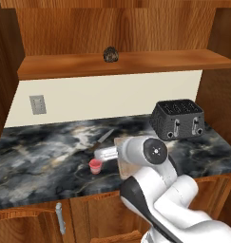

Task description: Pick the bread, place it on the cutting board, pick the jam, place it on the counter, and close the cabinet.

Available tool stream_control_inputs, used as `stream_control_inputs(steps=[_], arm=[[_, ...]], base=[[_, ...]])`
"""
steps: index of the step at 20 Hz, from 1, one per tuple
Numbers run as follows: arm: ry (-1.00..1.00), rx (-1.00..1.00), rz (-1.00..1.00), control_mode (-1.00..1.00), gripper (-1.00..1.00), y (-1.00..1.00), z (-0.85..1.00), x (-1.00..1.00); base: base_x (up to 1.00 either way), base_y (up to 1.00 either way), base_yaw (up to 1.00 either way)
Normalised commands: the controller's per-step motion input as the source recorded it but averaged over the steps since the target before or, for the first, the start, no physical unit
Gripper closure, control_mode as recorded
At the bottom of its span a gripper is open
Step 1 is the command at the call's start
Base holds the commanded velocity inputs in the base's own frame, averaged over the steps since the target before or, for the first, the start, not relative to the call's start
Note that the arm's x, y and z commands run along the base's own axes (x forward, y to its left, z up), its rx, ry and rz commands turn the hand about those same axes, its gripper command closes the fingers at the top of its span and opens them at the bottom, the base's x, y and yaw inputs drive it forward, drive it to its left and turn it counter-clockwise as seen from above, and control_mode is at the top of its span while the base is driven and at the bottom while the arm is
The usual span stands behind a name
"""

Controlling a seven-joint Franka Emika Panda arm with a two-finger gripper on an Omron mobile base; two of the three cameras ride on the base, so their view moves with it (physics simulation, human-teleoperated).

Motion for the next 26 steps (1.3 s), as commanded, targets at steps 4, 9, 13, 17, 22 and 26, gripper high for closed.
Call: stream_control_inputs(steps=[4, 9, 13, 17, 22, 26], arm=[[0.00, 0.00, -0.02, -1.00, -1.00, -0.10, 0.28, -0.16], [0.00, 0.00, -0.11, -1.00, -1.00, -0.09, 0.30, -0.19], [0.00, 0.00, -0.08, -1.00, -1.00, -0.12, 0.37, -0.15], [0.00, 0.00, -0.02, -1.00, -1.00, -0.13, 0.25, -0.14], [0.00, 0.00, 0.00, -1.00, -1.00, -0.14, 0.25, -0.09], [0.01, 0.00, 0.00, -1.00, -1.00, -0.07, 0.24, -0.07]], base=[[0.00, 0.00, 0.00], [0.00, 0.00, 0.00], [0.00, 0.00, 0.00], [0.00, 0.00, 0.00], [0.00, 0.00, 0.00], [0.00, 0.00, 0.00]])
